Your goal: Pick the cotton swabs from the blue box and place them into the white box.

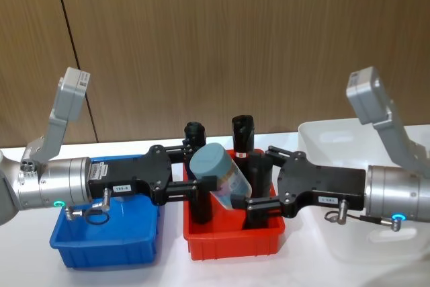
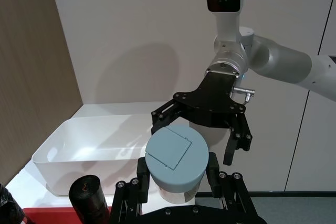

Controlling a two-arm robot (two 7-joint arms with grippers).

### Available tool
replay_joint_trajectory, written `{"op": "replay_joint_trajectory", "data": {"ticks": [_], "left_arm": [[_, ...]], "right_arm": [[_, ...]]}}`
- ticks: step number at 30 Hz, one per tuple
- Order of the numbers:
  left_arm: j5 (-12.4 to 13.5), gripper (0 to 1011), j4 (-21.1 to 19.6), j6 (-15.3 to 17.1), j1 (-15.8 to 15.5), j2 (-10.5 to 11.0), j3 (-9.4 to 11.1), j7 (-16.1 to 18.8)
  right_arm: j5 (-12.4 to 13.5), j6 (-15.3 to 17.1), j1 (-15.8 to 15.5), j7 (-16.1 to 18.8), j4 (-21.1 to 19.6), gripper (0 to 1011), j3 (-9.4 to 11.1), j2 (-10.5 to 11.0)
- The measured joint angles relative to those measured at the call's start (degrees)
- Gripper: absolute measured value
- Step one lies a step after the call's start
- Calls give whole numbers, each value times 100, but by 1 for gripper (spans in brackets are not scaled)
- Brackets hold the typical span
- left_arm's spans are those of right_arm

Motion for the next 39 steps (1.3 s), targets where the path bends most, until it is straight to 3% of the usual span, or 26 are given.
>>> {"op": "replay_joint_trajectory", "data": {"ticks": [33,39], "left_arm": [[0,652,0,0,0,0,0,0],[0,652,0,0,0,0,0,0]], "right_arm": [[-467,-232,446,37,543,1002,-462,-373],[-491,-258,482,15,577,907,-502,-387]]}}
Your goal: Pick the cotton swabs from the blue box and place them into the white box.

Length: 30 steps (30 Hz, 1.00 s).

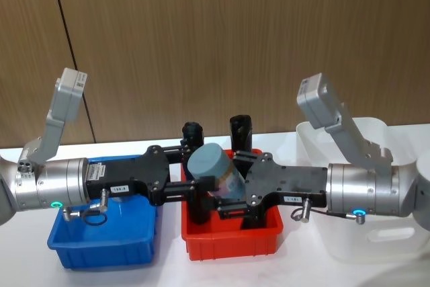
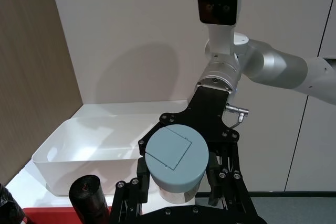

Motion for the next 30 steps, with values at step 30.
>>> {"op": "replay_joint_trajectory", "data": {"ticks": [30], "left_arm": [[0,1004,0,0,0,0,0,0]], "right_arm": [[287,-120,-73,-197,-145,642,-76,168]]}}
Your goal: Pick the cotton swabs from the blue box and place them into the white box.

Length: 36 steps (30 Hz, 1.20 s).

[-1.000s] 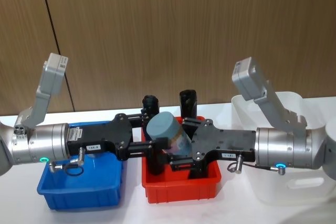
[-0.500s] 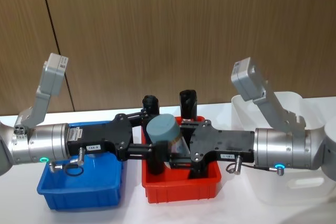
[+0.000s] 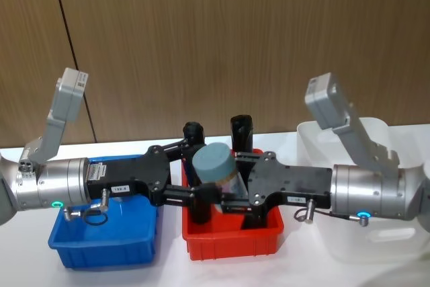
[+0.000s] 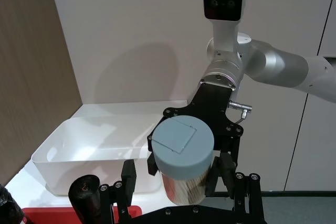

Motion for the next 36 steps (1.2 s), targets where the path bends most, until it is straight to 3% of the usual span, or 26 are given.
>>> {"op": "replay_joint_trajectory", "data": {"ticks": [21,36], "left_arm": [[0,1004,0,0,0,0,0,0],[0,1004,0,0,0,0,0,0]], "right_arm": [[323,-356,-312,-1086,8,642,248,403],[500,-501,-496,-2188,280,642,477,648]]}}
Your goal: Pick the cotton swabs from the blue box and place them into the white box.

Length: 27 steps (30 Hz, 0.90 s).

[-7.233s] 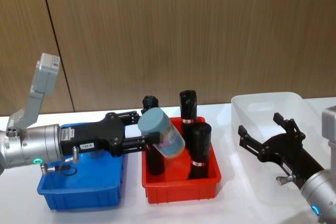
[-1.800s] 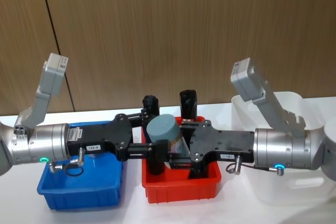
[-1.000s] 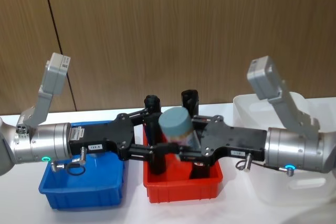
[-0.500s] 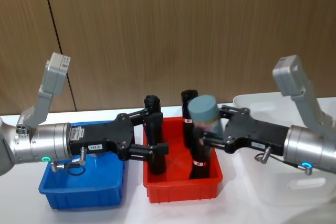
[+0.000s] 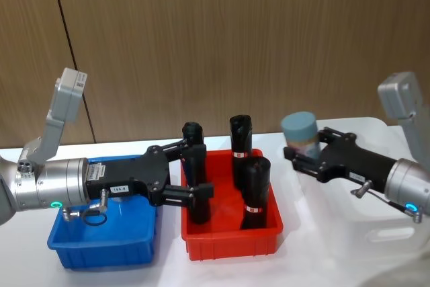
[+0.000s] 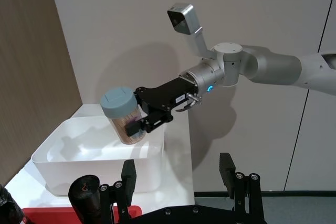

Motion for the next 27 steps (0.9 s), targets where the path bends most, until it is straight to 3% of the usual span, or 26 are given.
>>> {"op": "replay_joint_trajectory", "data": {"ticks": [13,24,27], "left_arm": [[0,1004,0,0,0,0,0,0],[0,1004,0,0,0,0,0,0],[0,1004,0,0,0,0,0,0]], "right_arm": [[7,73,-27,-740,345,642,122,72],[-73,325,47,-1433,870,642,221,74],[-111,396,86,-1576,1058,705,244,67]]}}
